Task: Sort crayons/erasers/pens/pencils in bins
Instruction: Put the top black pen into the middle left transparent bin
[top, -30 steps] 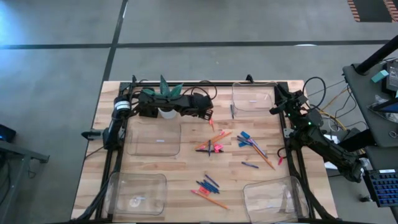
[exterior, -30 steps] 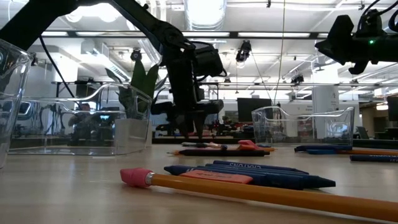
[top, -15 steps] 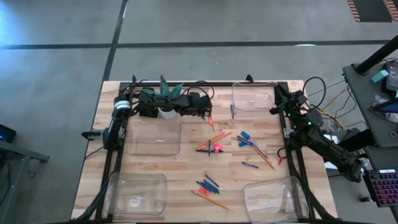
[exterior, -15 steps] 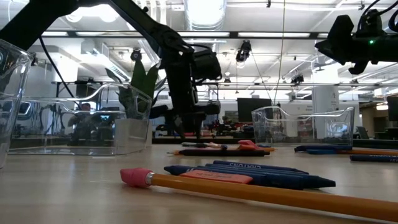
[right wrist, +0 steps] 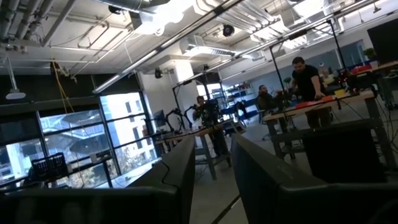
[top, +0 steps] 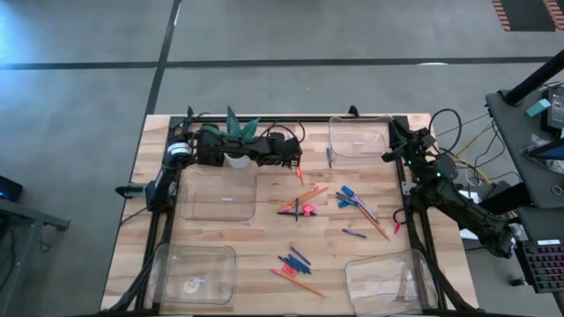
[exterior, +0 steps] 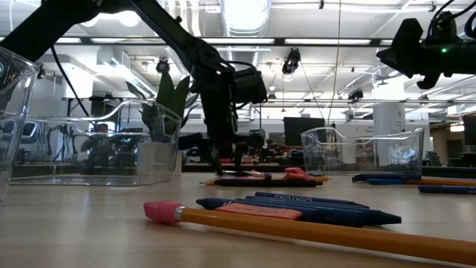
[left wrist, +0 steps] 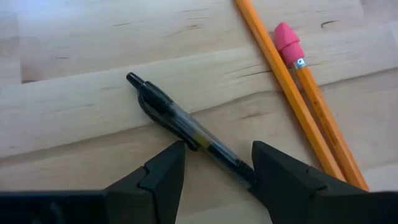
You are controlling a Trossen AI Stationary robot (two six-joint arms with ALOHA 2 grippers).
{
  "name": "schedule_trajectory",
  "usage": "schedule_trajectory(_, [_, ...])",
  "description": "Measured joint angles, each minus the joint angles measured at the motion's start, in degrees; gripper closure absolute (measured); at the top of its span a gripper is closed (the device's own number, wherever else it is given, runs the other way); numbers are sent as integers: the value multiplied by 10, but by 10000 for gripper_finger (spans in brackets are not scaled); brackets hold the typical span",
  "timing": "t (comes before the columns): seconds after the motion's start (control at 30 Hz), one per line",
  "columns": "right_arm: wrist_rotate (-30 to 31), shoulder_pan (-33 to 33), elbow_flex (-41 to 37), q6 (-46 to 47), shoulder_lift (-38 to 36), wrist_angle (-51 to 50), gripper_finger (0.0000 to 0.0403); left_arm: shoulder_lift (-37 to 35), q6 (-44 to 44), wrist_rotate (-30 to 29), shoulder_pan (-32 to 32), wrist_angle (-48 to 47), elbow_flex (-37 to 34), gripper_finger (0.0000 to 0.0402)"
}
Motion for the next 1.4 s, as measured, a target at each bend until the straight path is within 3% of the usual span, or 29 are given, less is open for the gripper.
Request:
schedule_trajectory(0.2, [0, 0, 0, 0, 0, -4, 307, 1, 65, 3, 0, 6, 0, 235])
schedule_trajectory(0.53, [0, 0, 0, 0, 0, -4, 307, 1, 228, 76, 1, 30, 1, 298])
schedule_trajectory(1.07, [0, 0, 0, 0, 0, -4, 307, -1, 311, 93, -1, 26, 4, 380])
schedule_trajectory(1.4, [0, 0, 0, 0, 0, -4, 307, -41, 381, 96, -3, 28, 21, 382])
